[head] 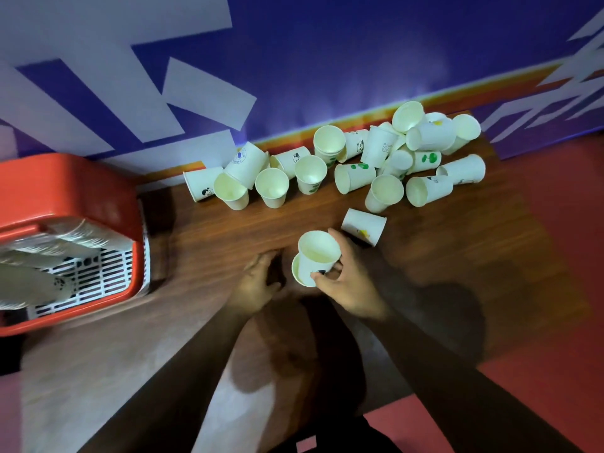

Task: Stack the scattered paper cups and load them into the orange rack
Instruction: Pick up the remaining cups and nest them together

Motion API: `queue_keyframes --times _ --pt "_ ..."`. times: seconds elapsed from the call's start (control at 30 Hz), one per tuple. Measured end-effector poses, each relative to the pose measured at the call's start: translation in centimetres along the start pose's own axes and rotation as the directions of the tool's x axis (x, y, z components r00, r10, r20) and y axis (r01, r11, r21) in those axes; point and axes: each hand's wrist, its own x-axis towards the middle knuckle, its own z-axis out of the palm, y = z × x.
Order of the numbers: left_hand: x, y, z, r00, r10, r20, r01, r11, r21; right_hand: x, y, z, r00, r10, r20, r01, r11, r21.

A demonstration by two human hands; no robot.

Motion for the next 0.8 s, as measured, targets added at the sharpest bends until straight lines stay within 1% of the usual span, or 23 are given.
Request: queue_keyframes --times 0.1,0.17,0.27,0.33,0.43,0.53,0.6,0.67,0.7,0.77,0.8 --pt "0.1 -0.3 -3.4 0.988 -0.048 -0.144 0.053 0.998 0.031 -0.5 -0.2 0.4 0.996 -0.088 0.016 0.089 0.989 -0.116" --pt "0.8 0.5 -5.4 0.974 -0.020 -0.225 0.034 0.998 0.060 -0.6 -0.4 0.6 0.989 -0.146 0.012 0.145 0.961 -0.233" --pt "2.3 2.5 -7.3 0.956 0.023 -0.291 0.009 0.994 0.110 -0.6 -0.3 1.1 0.982 -0.187 0.032 0.185 0.908 -0.377" --pt "3.3 4.3 -7.7 0.950 0.046 -0.308 -0.009 0.993 0.121 -0.5 0.2 1.1 0.981 -0.165 0.100 0.193 0.870 -0.453" --pt "4.9 6.3 -7.8 0.942 0.090 -0.324 -0.033 0.984 0.177 -0.9 1.0 1.4 0.975 -0.114 0.193 0.196 0.850 -0.488" --pt "6.6 7.2 -7.3 0.929 0.148 -0.339 -0.062 0.966 0.250 -1.2 1.9 1.7 0.969 -0.105 0.224 0.210 0.828 -0.520" --pt "7.7 7.5 -7.0 0.925 0.177 -0.336 -0.073 0.951 0.300 -0.8 1.9 1.0 0.967 -0.086 0.239 0.199 0.844 -0.499" --pt "8.8 7.6 -6.7 0.926 0.192 -0.324 -0.067 0.931 0.359 0.1 1.4 -0.5 0.982 -0.077 0.173 0.147 0.884 -0.443" --pt "9.2 7.6 -6.6 0.929 0.199 -0.311 -0.063 0.916 0.397 0.5 1.2 -1.5 0.992 -0.078 0.100 0.112 0.907 -0.406" --pt "9.9 7.4 -6.5 0.933 0.225 -0.281 -0.075 0.885 0.459 1.5 1.5 -3.5 0.990 -0.086 -0.113 0.035 0.919 -0.392" --pt "10.2 7.3 -6.5 0.935 0.234 -0.266 -0.083 0.874 0.478 2.1 1.9 -4.4 0.966 -0.093 -0.240 -0.016 0.909 -0.418"
